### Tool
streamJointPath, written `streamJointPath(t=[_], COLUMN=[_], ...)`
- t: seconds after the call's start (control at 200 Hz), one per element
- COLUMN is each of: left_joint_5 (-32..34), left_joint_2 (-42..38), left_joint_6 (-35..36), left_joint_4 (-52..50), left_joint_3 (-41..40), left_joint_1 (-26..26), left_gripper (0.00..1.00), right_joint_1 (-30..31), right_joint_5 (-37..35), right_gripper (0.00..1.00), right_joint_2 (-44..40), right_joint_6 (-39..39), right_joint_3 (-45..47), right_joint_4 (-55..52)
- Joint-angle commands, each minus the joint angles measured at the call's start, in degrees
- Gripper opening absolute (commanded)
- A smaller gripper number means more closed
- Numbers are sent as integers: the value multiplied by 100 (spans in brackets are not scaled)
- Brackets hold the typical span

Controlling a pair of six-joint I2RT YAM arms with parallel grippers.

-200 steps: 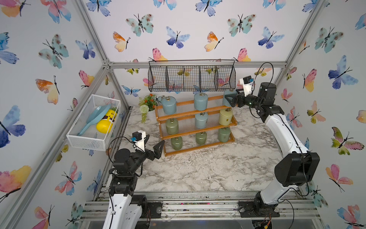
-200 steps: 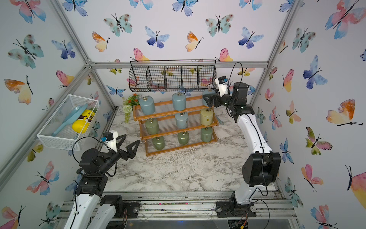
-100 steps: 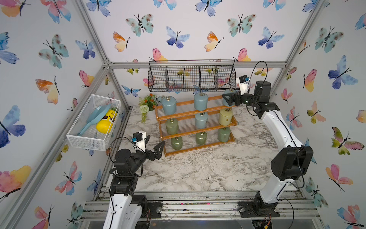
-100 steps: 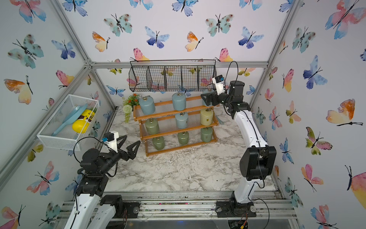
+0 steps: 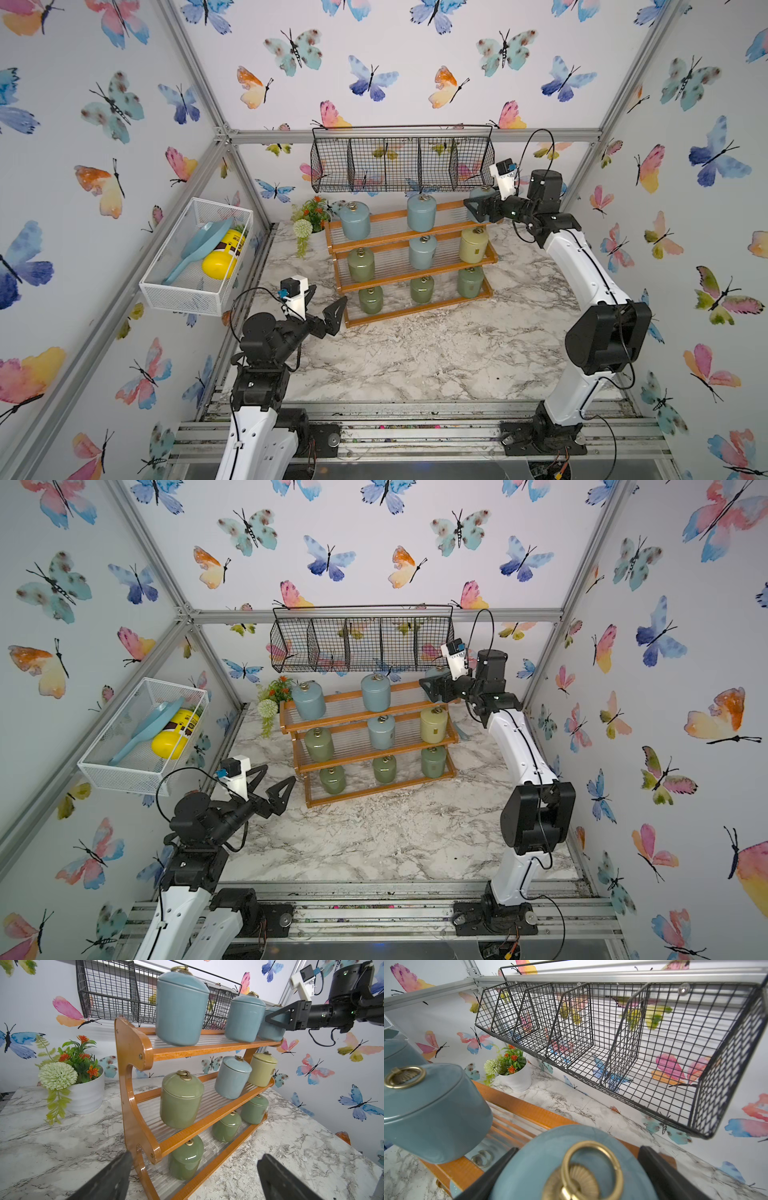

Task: Remove the tea canisters from the shelf
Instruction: Pick up the tea canister from the shelf.

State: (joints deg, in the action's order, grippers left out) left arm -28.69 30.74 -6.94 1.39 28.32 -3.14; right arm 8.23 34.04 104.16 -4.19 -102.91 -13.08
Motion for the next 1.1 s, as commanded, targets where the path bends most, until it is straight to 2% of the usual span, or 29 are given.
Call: streamJointPath(t=[0.0,0.34,0.766,1.091], left_joint_5=[-157,-189,-280,-327], left_joint_2=[-68,61,217,237], left_joint_6=[-36,-18,-44,-62], left_joint_4=[61,81,217,282], left_joint_3=[-33,80,139,80], left_joint_1=[-38,-44,-49,-99], left_gripper=[98,98,98,98], right_joint_1=[24,33,91,456], right_joint_5=[5,127,409,675], right_gripper=[88,77,70,67], right_joint_2=[56,-194,-642,-1534], right_joint_6=[-55,-56,-21,31], right_joint_3=[-178,10,-13,1089], right_joint_4=[-80,-62,-246,46])
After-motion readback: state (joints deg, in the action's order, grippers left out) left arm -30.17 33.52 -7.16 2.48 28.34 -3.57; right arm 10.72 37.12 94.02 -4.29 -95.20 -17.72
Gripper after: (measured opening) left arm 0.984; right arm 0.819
